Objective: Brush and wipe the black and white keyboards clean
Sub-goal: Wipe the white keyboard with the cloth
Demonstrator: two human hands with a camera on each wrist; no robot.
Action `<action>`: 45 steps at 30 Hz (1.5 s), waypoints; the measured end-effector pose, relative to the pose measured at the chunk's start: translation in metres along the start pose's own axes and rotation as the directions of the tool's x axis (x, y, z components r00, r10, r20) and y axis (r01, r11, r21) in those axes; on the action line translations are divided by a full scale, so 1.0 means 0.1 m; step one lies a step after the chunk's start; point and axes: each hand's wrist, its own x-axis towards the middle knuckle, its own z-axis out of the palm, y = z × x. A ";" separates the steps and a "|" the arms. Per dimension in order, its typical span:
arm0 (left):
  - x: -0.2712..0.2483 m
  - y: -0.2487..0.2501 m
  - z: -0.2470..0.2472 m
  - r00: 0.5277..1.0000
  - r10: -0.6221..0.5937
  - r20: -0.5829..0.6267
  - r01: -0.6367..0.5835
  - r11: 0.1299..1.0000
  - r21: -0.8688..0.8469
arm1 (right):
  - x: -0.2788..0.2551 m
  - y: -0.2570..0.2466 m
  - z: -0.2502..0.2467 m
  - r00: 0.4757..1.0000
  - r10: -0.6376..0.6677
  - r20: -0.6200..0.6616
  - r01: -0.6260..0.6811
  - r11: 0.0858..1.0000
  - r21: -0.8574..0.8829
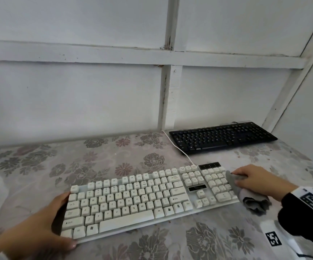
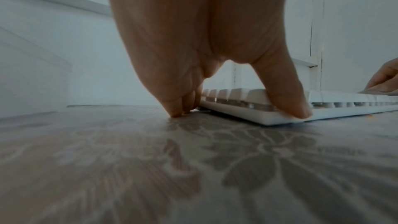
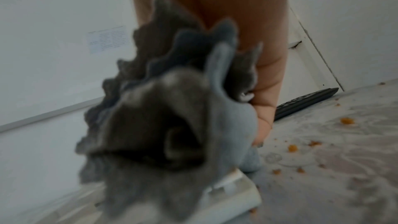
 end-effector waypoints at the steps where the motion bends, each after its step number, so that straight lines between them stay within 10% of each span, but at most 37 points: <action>1: -0.01 0.01 0.00 1.000 -0.005 -0.005 0.006 1.000 0.015 | -0.05 0.02 0.01 1.000 -0.008 0.002 0.008 1.000 -0.017; 16: -0.03 0.02 0.02 0.999 -0.044 -0.014 0.045 0.993 0.107 | -0.76 -0.27 -0.14 0.940 -0.316 0.131 0.328 0.941 -0.084; 21: -0.05 0.09 0.02 0.998 -0.044 0.041 0.041 0.996 0.075 | -0.97 -1.34 0.21 0.632 -0.732 0.255 0.766 0.639 -0.064; 26: -0.03 0.04 -0.05 0.997 -0.001 0.083 0.009 0.995 -0.094 | -0.95 -2.21 0.61 0.329 -0.921 0.209 0.942 0.306 -0.134; 31: -0.02 -0.01 -0.07 0.996 0.003 0.085 0.009 0.991 -0.134 | -1.01 -2.67 0.80 0.185 -0.937 0.297 0.972 0.130 -0.194; 37: 0.01 -0.06 -0.10 0.996 -0.037 0.075 0.029 0.994 0.106 | -0.99 -2.35 0.99 0.263 -0.935 0.237 0.955 0.217 -0.202; 45: 0.03 -0.10 -0.10 0.995 -0.059 0.083 0.046 0.987 0.157 | -0.85 -1.57 0.75 0.587 -0.783 0.204 0.809 0.576 -0.117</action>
